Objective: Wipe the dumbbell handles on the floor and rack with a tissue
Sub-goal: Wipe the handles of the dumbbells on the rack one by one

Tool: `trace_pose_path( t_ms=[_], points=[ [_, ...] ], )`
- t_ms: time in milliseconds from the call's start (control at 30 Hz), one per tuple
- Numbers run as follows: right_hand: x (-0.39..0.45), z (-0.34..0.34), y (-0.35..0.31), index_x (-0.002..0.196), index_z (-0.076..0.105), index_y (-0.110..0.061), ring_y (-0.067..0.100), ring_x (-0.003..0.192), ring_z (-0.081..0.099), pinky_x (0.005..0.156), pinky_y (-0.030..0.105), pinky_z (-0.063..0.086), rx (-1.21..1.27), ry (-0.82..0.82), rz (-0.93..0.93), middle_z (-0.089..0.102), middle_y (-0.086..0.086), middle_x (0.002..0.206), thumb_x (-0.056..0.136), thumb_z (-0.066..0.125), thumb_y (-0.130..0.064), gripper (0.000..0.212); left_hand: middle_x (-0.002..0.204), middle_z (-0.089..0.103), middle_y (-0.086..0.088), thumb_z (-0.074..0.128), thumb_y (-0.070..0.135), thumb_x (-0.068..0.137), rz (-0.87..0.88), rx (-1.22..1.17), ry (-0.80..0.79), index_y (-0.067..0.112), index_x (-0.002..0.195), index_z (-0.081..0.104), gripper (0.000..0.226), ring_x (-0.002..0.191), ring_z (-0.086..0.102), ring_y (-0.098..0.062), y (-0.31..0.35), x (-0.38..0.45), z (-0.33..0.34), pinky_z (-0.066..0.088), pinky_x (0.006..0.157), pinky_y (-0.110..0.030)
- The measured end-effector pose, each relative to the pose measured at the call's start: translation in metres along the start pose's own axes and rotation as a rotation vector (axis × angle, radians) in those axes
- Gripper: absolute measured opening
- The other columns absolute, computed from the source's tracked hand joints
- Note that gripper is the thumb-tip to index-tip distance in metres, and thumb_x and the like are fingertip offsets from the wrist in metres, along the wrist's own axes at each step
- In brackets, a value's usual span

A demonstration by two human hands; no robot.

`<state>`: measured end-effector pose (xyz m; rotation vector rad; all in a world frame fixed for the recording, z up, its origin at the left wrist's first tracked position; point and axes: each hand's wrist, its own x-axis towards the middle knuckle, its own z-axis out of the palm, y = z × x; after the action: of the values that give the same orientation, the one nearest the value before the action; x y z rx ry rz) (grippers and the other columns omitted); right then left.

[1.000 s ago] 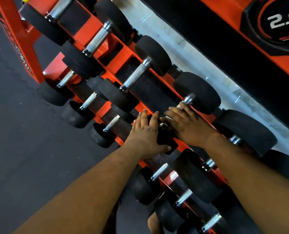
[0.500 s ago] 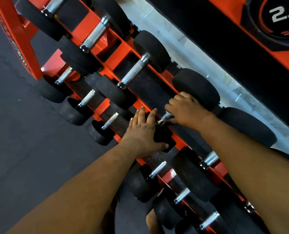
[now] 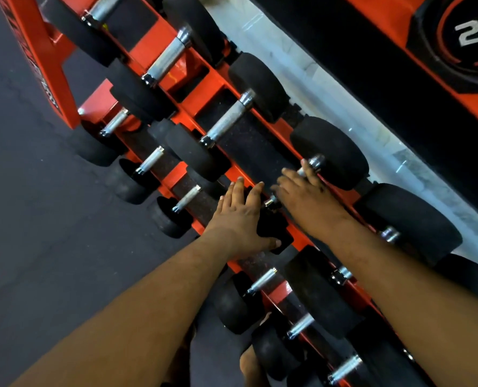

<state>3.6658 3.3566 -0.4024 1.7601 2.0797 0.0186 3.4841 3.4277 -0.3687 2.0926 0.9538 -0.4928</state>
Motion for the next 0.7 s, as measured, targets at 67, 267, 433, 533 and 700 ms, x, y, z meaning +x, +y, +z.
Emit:
trace_pose_path(
  t_ms=[67, 267, 433, 533, 700],
  points=[
    [-0.004, 0.006, -0.015, 0.141, 0.055, -0.011, 0.029, 0.145, 0.037, 0.12, 0.062, 0.019, 0.013, -0.047, -0.079, 0.054, 0.009, 0.145, 0.089, 0.044, -0.021, 0.054, 0.165, -0.024, -0.012, 0.077, 0.06, 0.077, 0.0, 0.0, 0.008, 0.03, 0.16, -0.009, 0.123, 0.153, -0.02, -0.028, 0.0, 0.0, 0.0, -0.002, 0.126, -0.047],
    [-0.025, 0.017, -0.019, 0.153, 0.038, -0.012, 0.026, 0.151, 0.026, 0.119, 0.061, 0.023, 0.091, 0.049, -0.077, 0.036, 0.006, 0.16, 0.091, 0.043, -0.03, 0.064, 0.165, -0.025, -0.011, 0.077, 0.059, 0.078, 0.007, 0.003, 0.01, 0.03, 0.16, -0.009, 0.122, 0.153, -0.02, -0.029, -0.001, -0.001, 0.001, -0.002, 0.126, -0.047],
    [-0.059, 0.03, -0.018, 0.148, 0.046, -0.013, 0.025, 0.148, 0.031, 0.116, 0.058, 0.031, 0.321, 0.21, -0.028, 0.04, 0.007, 0.157, 0.09, 0.041, -0.002, 0.06, 0.165, -0.026, -0.012, 0.077, 0.061, 0.077, 0.009, 0.007, 0.008, 0.031, 0.159, -0.011, 0.123, 0.153, -0.021, -0.029, -0.001, 0.0, 0.001, -0.004, 0.126, -0.047],
    [-0.058, 0.027, -0.027, 0.14, 0.056, -0.011, 0.024, 0.137, 0.049, 0.111, 0.039, 0.04, 1.01, 0.3, 0.686, 0.055, 0.009, 0.145, 0.099, 0.051, -0.002, 0.043, 0.165, -0.027, -0.012, 0.076, 0.061, 0.078, 0.017, 0.009, 0.004, 0.031, 0.159, -0.011, 0.123, 0.153, -0.022, -0.029, -0.002, 0.0, 0.001, -0.005, 0.125, -0.046],
    [0.006, -0.01, -0.014, 0.125, 0.06, -0.01, 0.027, 0.107, 0.064, 0.097, 0.047, 0.051, 2.385, 0.412, 1.538, 0.065, 0.016, 0.121, 0.103, 0.051, -0.011, 0.024, 0.165, -0.027, -0.011, 0.076, 0.061, 0.077, 0.015, 0.009, 0.006, 0.031, 0.16, -0.01, 0.123, 0.153, -0.022, -0.028, -0.002, 0.0, 0.001, -0.004, 0.125, -0.045]
  ],
)
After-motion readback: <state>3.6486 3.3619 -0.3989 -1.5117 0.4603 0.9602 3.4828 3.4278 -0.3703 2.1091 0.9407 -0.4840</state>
